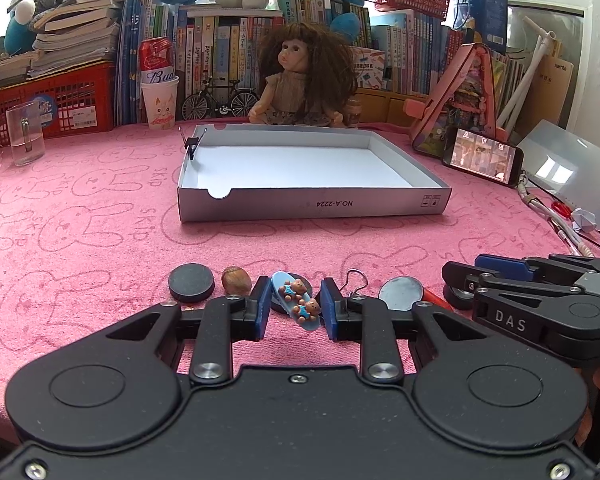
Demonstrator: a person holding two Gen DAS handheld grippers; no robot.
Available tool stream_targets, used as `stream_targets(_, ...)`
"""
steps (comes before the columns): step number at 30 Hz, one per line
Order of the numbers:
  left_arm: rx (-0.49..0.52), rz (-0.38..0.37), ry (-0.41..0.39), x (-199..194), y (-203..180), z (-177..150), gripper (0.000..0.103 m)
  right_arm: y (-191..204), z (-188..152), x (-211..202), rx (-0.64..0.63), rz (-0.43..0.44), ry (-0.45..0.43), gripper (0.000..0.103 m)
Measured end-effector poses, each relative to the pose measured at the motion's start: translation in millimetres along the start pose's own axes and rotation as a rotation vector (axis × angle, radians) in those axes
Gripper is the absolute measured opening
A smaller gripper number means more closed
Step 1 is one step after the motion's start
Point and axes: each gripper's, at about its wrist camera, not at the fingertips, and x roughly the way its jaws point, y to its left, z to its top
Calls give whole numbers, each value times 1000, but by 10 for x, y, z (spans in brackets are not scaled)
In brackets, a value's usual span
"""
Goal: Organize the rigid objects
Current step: 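Close left tool on the blue oval bear clip while right tool grips the clear cup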
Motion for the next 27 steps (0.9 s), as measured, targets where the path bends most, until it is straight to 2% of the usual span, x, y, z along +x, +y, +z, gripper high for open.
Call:
stream_targets(4, -2, 2, -1, 3, 5, -1, 25, -22, -12, 18, 30, 4, 10, 38)
stream_targets(17, -11, 7, 4, 29, 21, -16, 25, -14, -6, -88, 16, -8, -14, 36)
stream_targets(19, -11, 6, 5, 30, 16, -16, 25, -12, -19, -85, 13, -5, -6, 25)
stream_targets(27, -14, 9, 1, 27, 16, -14, 25, -13, -34, -98, 17, -2, -15, 10)
